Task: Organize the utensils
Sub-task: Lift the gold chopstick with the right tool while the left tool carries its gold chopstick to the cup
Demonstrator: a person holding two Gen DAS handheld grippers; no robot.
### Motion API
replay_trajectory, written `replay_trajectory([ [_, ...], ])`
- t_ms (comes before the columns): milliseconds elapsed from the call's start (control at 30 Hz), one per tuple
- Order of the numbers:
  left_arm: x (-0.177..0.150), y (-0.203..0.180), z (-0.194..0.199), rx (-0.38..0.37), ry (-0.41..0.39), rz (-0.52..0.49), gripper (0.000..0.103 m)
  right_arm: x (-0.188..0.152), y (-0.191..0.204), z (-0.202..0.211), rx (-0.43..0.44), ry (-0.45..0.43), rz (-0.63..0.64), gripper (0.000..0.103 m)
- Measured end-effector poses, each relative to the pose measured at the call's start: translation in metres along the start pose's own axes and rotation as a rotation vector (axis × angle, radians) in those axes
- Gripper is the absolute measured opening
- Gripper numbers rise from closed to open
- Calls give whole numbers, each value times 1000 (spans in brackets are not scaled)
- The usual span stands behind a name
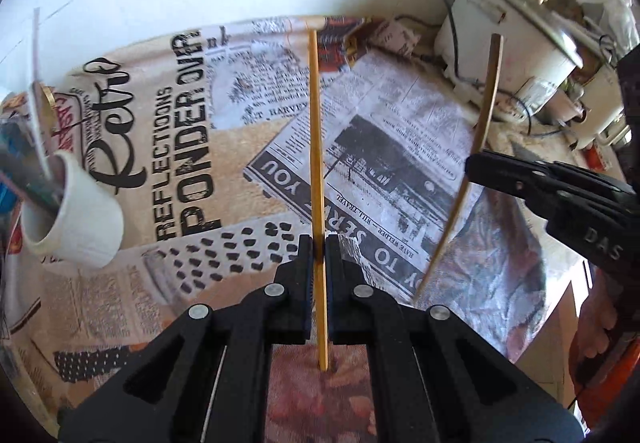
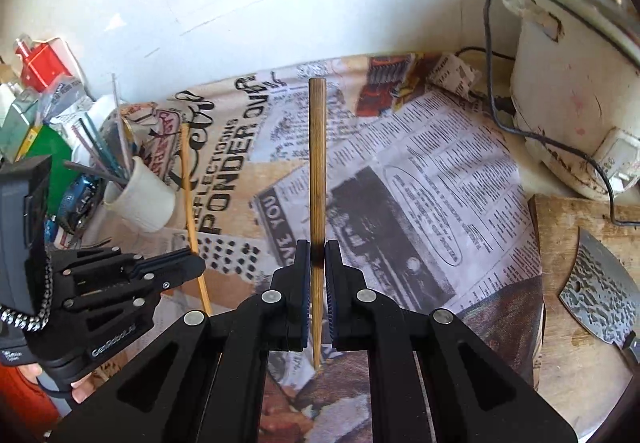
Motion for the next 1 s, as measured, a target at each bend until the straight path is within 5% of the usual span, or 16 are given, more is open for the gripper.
replay_trajectory([
  [533, -2, 39, 94, 22, -231, 86, 3, 35, 72, 26, 55, -116, 128, 6],
  [1000, 5, 122, 166, 113, -404, 154, 3, 78, 163, 41, 138, -241, 236, 6],
])
Point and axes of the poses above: each gripper's, at about its wrist camera, not at the fingertips, and z roughly against the way its jaws point, y to its left, x to its top, the point moved 5 cm from there along -z, roughly the way its jaws point, and after that the axes turned 2 degrees about x, right-handed, at the moved point
